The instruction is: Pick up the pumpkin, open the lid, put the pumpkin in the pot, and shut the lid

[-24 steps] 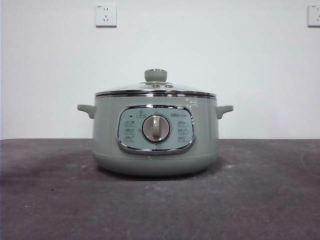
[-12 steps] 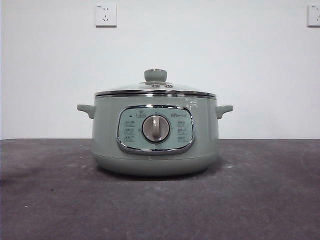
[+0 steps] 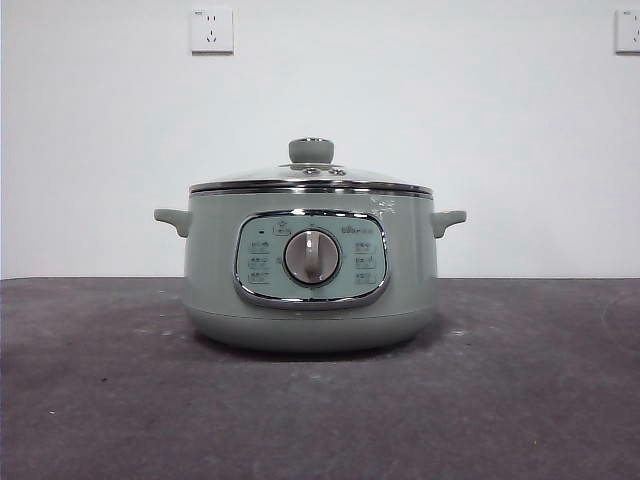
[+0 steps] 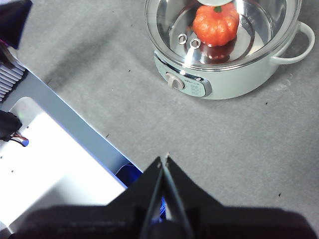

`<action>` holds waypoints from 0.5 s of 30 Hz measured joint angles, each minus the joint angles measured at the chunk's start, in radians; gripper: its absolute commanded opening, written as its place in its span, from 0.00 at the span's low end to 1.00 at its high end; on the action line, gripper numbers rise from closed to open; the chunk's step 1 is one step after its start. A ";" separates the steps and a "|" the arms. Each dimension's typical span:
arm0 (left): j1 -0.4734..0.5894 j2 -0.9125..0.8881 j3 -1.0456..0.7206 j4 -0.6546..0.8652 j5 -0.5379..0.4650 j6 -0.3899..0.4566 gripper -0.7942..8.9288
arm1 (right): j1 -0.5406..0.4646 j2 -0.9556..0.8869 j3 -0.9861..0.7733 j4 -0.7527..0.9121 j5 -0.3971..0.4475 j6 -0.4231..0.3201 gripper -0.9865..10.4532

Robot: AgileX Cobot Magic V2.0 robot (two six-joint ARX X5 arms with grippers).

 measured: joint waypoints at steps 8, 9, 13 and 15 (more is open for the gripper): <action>0.000 -0.038 -0.082 0.001 -0.011 -0.019 0.08 | 0.000 -0.001 0.000 0.000 0.000 0.000 0.09; 0.000 -0.045 -0.092 0.001 -0.011 -0.020 0.08 | 0.000 -0.001 0.000 0.000 0.000 0.000 0.09; 0.000 -0.050 -0.094 -0.037 -0.019 -0.021 0.08 | 0.000 -0.002 0.000 0.000 0.000 0.000 0.09; 0.000 -0.050 -0.094 -0.056 -0.023 -0.021 0.08 | 0.000 -0.003 0.000 0.000 0.000 0.000 0.09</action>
